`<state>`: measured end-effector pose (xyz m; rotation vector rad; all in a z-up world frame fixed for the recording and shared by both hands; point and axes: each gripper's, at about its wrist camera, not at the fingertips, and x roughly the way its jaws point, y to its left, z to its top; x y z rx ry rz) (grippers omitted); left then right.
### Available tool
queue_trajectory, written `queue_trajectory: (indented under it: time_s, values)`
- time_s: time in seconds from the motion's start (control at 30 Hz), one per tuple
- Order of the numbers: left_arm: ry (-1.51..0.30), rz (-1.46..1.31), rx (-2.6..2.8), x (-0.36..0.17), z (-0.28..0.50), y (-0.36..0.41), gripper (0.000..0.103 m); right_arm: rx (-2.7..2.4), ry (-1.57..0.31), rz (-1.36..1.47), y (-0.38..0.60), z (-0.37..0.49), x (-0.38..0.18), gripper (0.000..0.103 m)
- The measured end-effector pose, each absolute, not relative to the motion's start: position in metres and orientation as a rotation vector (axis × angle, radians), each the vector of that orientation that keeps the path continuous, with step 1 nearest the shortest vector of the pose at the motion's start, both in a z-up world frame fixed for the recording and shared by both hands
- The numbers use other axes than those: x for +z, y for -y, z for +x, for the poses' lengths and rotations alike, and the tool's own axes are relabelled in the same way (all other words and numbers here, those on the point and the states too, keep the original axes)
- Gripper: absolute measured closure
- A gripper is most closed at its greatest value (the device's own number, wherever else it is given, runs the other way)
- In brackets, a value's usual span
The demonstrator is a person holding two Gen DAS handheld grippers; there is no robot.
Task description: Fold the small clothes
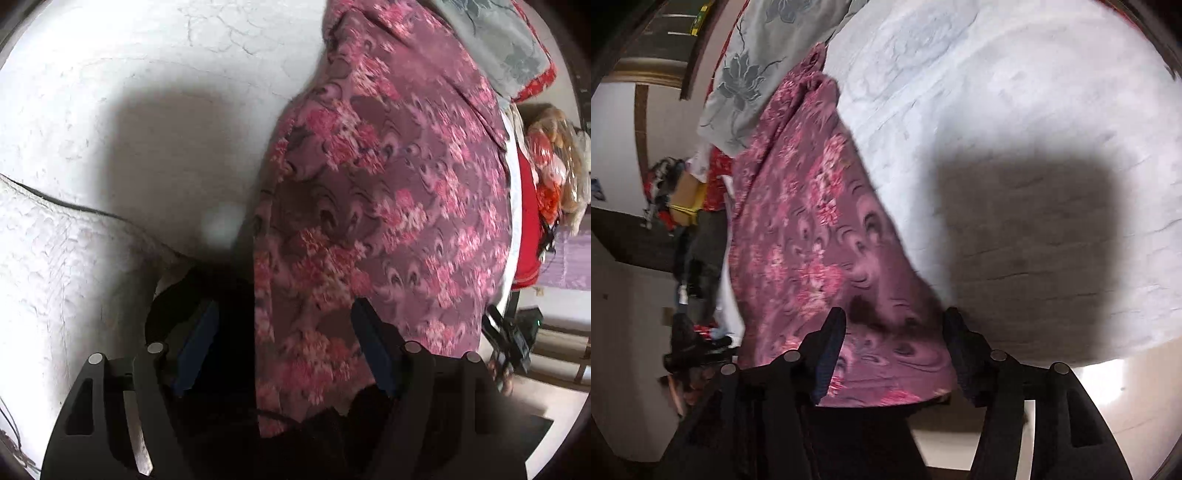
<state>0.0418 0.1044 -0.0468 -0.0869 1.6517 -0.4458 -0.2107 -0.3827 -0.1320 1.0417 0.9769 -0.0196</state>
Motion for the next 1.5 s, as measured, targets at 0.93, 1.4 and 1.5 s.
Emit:
queue_trajectory:
  time_s: [0.93, 1.4, 1.5]
  values:
    - [-1.584, -0.422, -0.569, -0.019, 0.045, -0.116, 0.1, 0.131, -0.717, 0.946, 0.37, -0.205, -0.06, 0.098]
    - [-1.432, -0.682, -0.576, 0.001, 0.108, -0.104, 0.1, 0.195, -0.581, 0.944, 0.379, -0.141, -0.011, 0.099]
    - [-1.381, -0.718, -0.567, 0.007, 0.134, -0.106, 0.1, 0.189, -0.568, 0.948, 0.388, -0.112, -0.006, 0.099]
